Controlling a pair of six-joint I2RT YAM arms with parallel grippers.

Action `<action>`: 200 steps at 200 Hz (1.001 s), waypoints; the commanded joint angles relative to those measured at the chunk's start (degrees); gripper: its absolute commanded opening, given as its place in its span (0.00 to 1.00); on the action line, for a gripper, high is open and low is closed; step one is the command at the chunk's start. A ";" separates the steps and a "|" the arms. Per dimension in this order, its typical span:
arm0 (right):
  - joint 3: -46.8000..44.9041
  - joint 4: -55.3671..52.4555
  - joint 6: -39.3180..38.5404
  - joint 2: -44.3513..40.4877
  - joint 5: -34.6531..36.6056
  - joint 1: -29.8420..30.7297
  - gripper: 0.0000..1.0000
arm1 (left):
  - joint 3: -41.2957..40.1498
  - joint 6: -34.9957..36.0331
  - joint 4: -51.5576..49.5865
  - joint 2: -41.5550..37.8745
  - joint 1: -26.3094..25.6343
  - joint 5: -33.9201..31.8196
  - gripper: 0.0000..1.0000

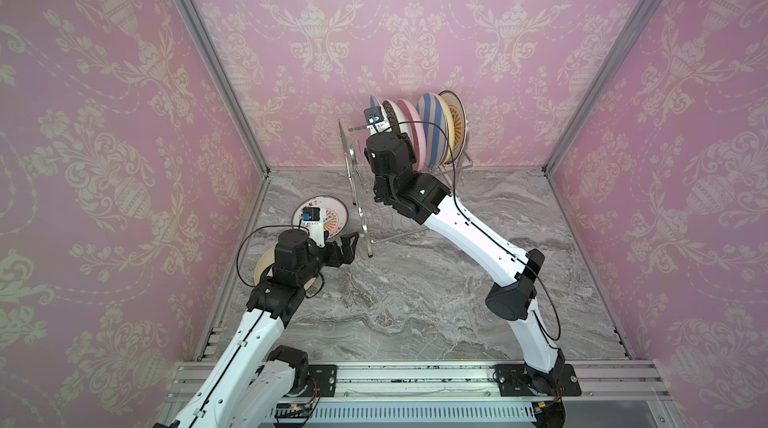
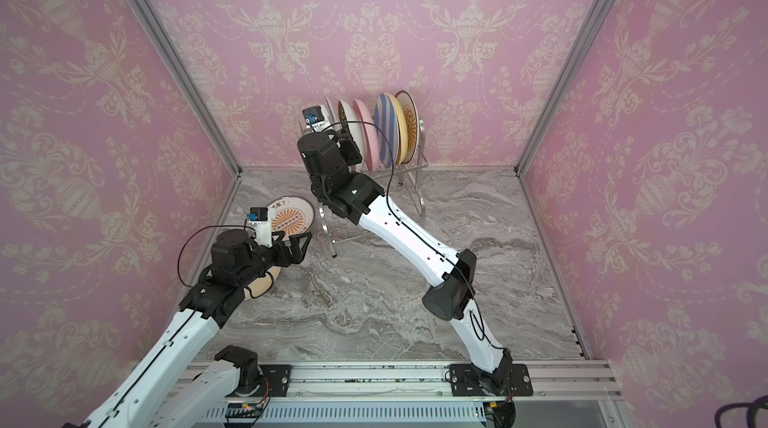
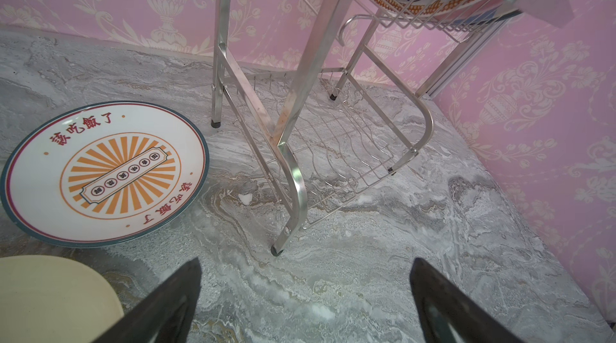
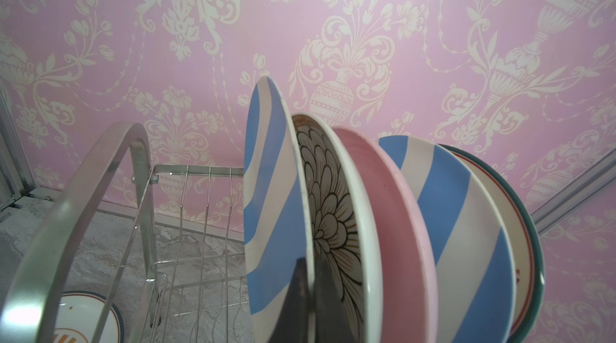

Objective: Load plates into a dish rack
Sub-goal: Place the plate on the dish rack.

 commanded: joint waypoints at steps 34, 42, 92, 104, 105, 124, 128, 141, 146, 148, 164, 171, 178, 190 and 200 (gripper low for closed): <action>-0.26 3.56 0.64 -2.57 -1.25 0.44 0.00 | -0.60 -0.09 -0.53 -0.20 0.53 0.94 0.99; -0.11 3.77 0.31 -2.49 -1.38 0.50 0.00 | -0.74 -0.22 -0.28 0.08 0.50 1.04 0.99; 0.00 1.22 1.45 -1.56 -0.41 0.03 0.00 | -0.56 -0.36 -0.12 0.41 0.53 1.22 0.99; 0.02 0.09 2.51 -1.29 -0.52 -0.19 0.00 | -0.62 -0.35 -0.18 0.28 0.52 1.08 0.99; -0.03 -0.04 2.67 -1.28 -0.51 -0.18 0.00 | -0.61 -0.35 -0.17 0.30 0.54 1.11 0.99; -0.33 -1.93 4.87 -1.23 -1.20 -0.58 0.00 | -0.64 -0.36 -0.31 0.23 0.56 1.14 0.99; -0.41 -2.23 5.14 -1.26 -1.23 -0.66 0.00 | -0.67 -0.38 -0.34 0.16 0.59 1.12 0.99; -0.69 -3.08 6.00 -1.25 -1.13 -0.79 0.00 | -0.76 -0.35 -0.43 0.04 0.64 1.09 0.99; -0.83 -3.43 6.35 -1.24 -1.19 -0.87 0.00 | -0.69 -0.35 -0.56 0.06 0.58 1.04 0.99; -0.93 -3.53 6.41 -1.30 -1.20 -0.88 0.00 | -0.69 -0.38 -0.60 0.06 0.56 1.03 0.99; -2.07 -3.88 7.38 -1.91 -1.41 -0.92 0.00 | -0.61 -0.18 -0.67 -0.07 0.63 1.02 0.99; -2.68 -3.61 7.52 -2.11 -1.57 -0.99 0.00 | -0.62 -0.18 -0.63 -0.10 0.62 1.04 0.99; -2.93 -3.51 7.55 -2.30 -1.70 -1.02 0.00 | -0.62 -0.24 -0.69 0.01 0.64 1.13 0.99; -2.70 -3.42 7.38 -2.29 -1.74 -1.14 0.01 | -0.52 -0.10 -0.64 0.14 0.63 1.19 0.99; -2.44 -3.18 7.09 -2.26 -1.95 -1.10 0.03 | -0.52 -0.18 -0.68 0.23 0.64 1.30 0.99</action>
